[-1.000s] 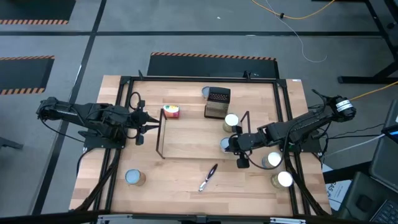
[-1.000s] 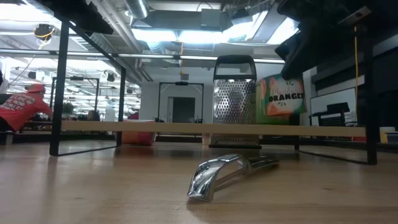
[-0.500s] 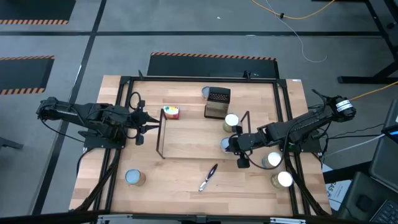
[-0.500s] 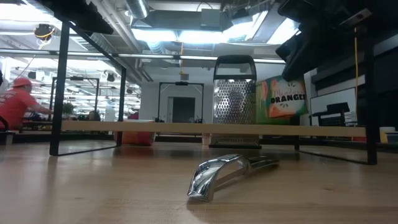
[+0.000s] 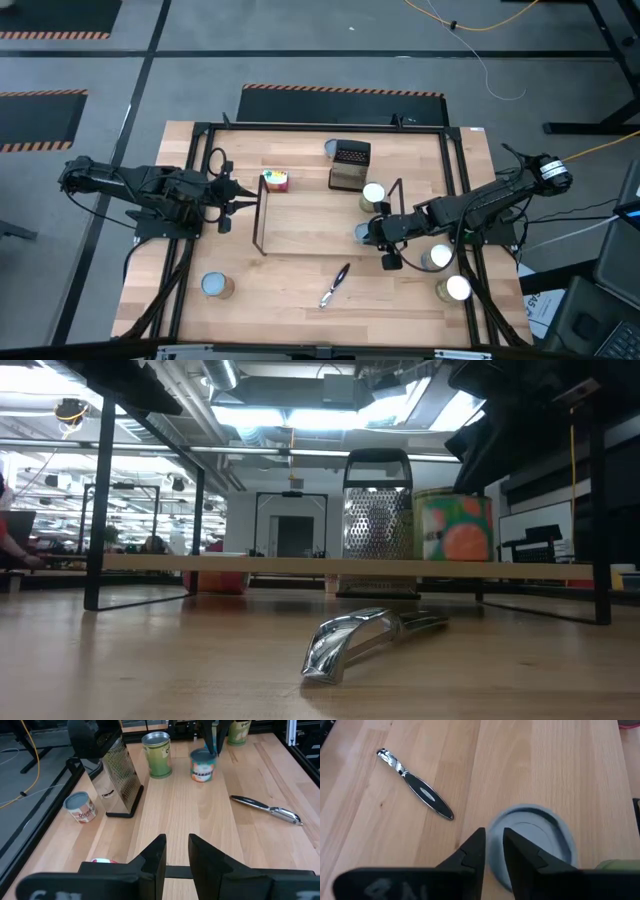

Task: Pick and place cans onto a shelf
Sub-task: Put the canned mandarin oranges on the shelf

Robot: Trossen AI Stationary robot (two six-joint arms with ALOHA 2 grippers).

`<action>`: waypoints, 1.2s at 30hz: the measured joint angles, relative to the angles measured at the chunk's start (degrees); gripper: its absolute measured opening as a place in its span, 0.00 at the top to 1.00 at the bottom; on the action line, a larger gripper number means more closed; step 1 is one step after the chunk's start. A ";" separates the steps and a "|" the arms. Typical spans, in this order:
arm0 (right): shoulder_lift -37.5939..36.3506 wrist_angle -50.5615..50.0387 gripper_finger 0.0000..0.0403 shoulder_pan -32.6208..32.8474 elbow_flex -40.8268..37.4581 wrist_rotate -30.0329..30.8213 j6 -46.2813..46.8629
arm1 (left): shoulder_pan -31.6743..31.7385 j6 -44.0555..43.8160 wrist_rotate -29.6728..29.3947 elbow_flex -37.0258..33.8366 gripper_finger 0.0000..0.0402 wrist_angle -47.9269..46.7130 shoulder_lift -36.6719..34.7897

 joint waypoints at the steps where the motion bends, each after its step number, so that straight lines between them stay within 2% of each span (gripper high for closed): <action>1: 0.02 -0.09 0.82 0.00 0.27 0.00 -0.02 | -0.02 0.02 0.00 0.00 0.81 -0.01 0.00; 14: 0.04 -0.20 0.82 -0.44 6.99 0.05 -7.10 | -0.02 0.09 0.00 0.00 0.81 -0.01 0.00; 20: 0.04 0.06 0.82 -2.33 7.88 3.51 -4.75 | -0.01 0.11 0.00 0.00 0.81 -0.03 0.00; 23: 0.02 -0.02 0.79 -3.50 8.47 3.39 -2.97 | -0.02 0.11 0.00 0.00 0.81 -0.04 0.00; 29: 0.02 -0.16 0.65 -5.48 8.86 -0.29 -3.18 | 0.00 0.09 0.00 0.00 0.81 -0.03 0.00; 33: 0.02 -2.13 0.61 -6.42 8.86 -0.76 -9.15 | 0.00 0.08 0.00 0.00 0.81 -0.03 0.00; 36: 0.15 -3.30 0.61 -7.76 8.86 -3.28 -12.36 | 0.00 -0.05 0.00 0.00 0.81 -0.03 0.00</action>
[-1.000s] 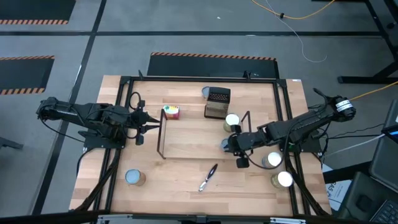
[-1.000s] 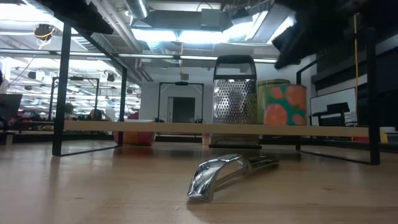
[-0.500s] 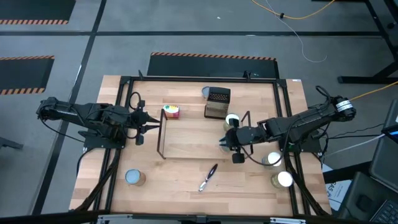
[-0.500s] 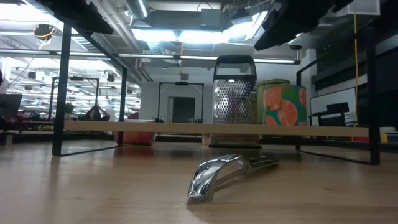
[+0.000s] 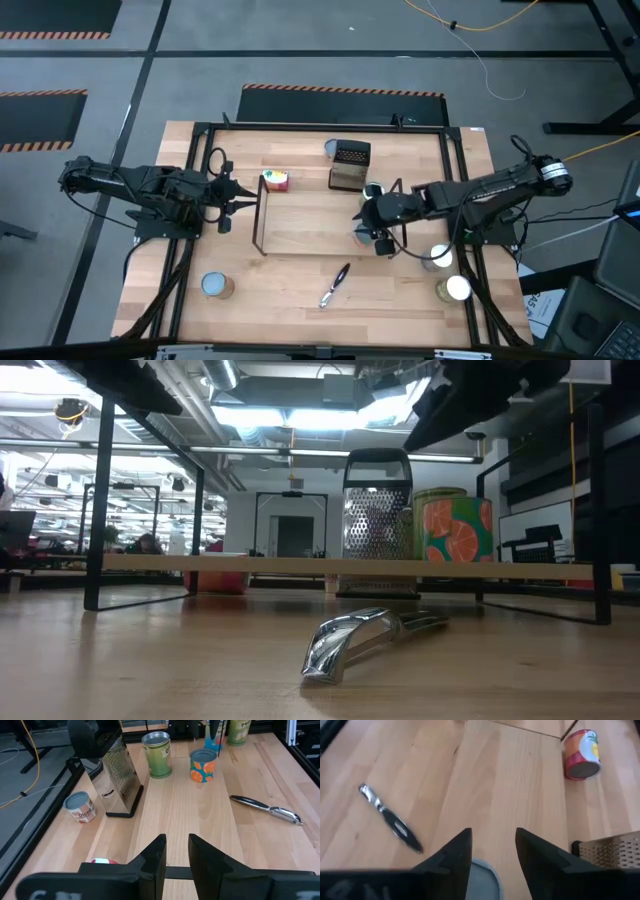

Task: Pick and place cans onto a shelf
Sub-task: Put the canned mandarin oranges on the shelf

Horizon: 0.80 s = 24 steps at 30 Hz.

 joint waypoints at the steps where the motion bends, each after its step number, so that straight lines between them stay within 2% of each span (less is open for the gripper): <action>1: 0.05 -0.31 0.61 -0.48 0.00 -1.21 -0.13 | -0.02 -0.31 0.00 0.00 0.81 0.00 0.00; 8: 0.16 -1.64 0.61 -1.96 0.64 -5.32 -5.08 | -0.02 -1.06 0.00 0.00 0.81 0.02 0.00; 12: 1.87 -7.39 0.61 -1.95 5.26 -5.29 -8.96 | 0.00 -1.08 0.00 0.00 0.81 0.01 0.00; 18: 8.37 -18.19 0.61 -1.95 15.34 -5.22 -15.23 | -0.01 -1.37 -0.02 0.00 0.81 0.00 0.00; 24: 16.50 -26.52 0.61 -1.95 21.11 -5.13 -20.92 | 0.00 -1.44 -0.02 0.00 0.81 0.05 -0.02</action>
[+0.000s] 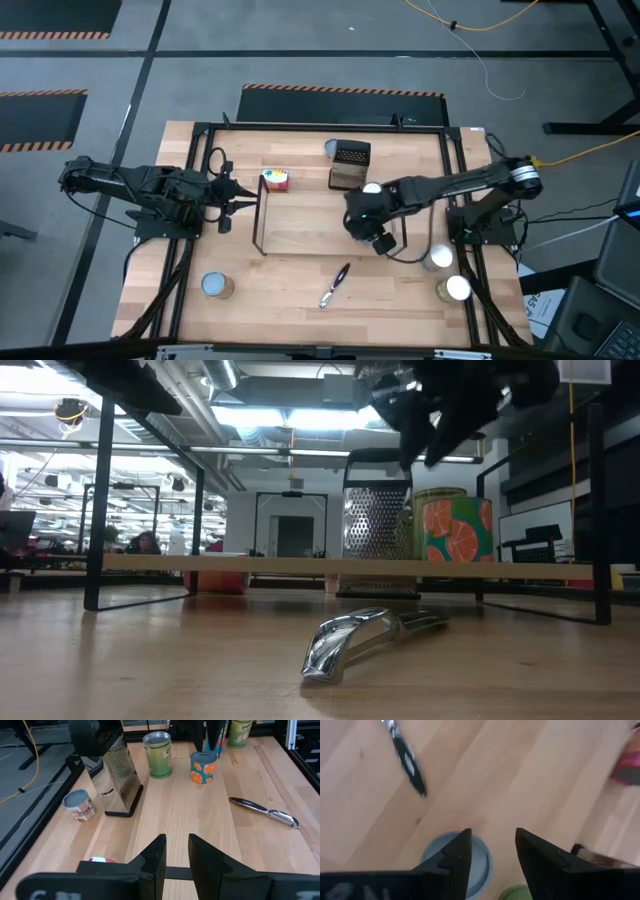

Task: Pick and place cans onto a shelf
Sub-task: Put the canned mandarin oranges on the shelf

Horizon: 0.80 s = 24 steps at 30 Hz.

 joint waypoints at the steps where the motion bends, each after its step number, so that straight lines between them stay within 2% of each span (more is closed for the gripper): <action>1: 1.24 -0.79 0.61 0.00 0.47 0.19 -0.03 | 0.00 0.00 0.02 0.00 0.81 -0.04 0.02; 6: 5.77 -4.44 0.63 0.00 2.67 0.32 -0.16 | -0.01 -0.02 0.01 0.00 0.81 -0.12 0.02; 12: 7.30 -4.58 0.70 0.00 2.78 0.43 0.06 | 0.00 -0.04 0.01 0.00 0.81 -0.14 0.02; 17: 7.30 -4.64 0.79 0.00 2.78 0.50 0.86 | 0.00 -0.04 0.02 0.00 0.81 -0.14 0.02; 24: 7.24 -6.20 0.97 0.00 2.80 0.54 10.20 | 0.00 0.04 0.02 0.00 0.81 -0.12 0.02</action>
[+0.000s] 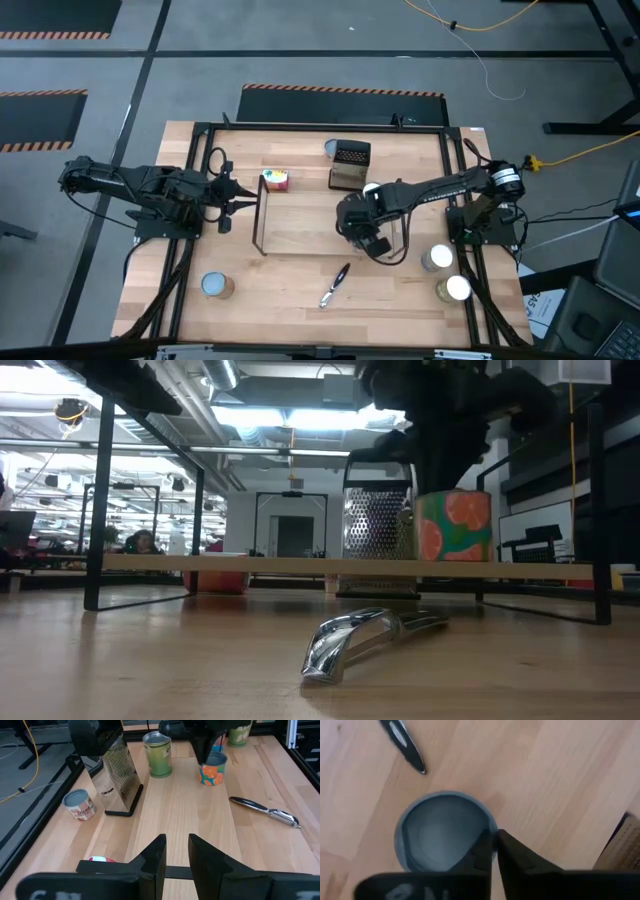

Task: Pick and place cans onto a shelf
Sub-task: Put the canned mandarin oranges on the shelf

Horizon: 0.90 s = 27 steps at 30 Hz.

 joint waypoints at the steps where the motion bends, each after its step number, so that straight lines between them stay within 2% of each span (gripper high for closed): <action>1: 0.00 -0.31 0.97 0.00 0.00 0.04 1.82 | 0.00 0.00 0.00 0.00 0.81 0.00 0.00; 5: -0.02 -0.71 0.96 0.00 0.02 0.39 9.84 | -0.01 0.02 0.00 0.00 0.81 0.00 0.00; 11: 0.00 -1.45 0.97 0.02 -0.02 8.83 25.09 | -0.01 0.04 0.00 0.00 0.81 -0.02 0.00; 17: 0.00 -1.40 0.96 0.04 -0.02 9.38 35.70 | 0.00 0.07 0.00 0.00 0.81 -0.19 0.00; 27: 0.00 -1.25 0.93 0.02 -0.04 9.31 36.81 | 0.00 0.09 0.00 0.00 0.81 -0.21 0.00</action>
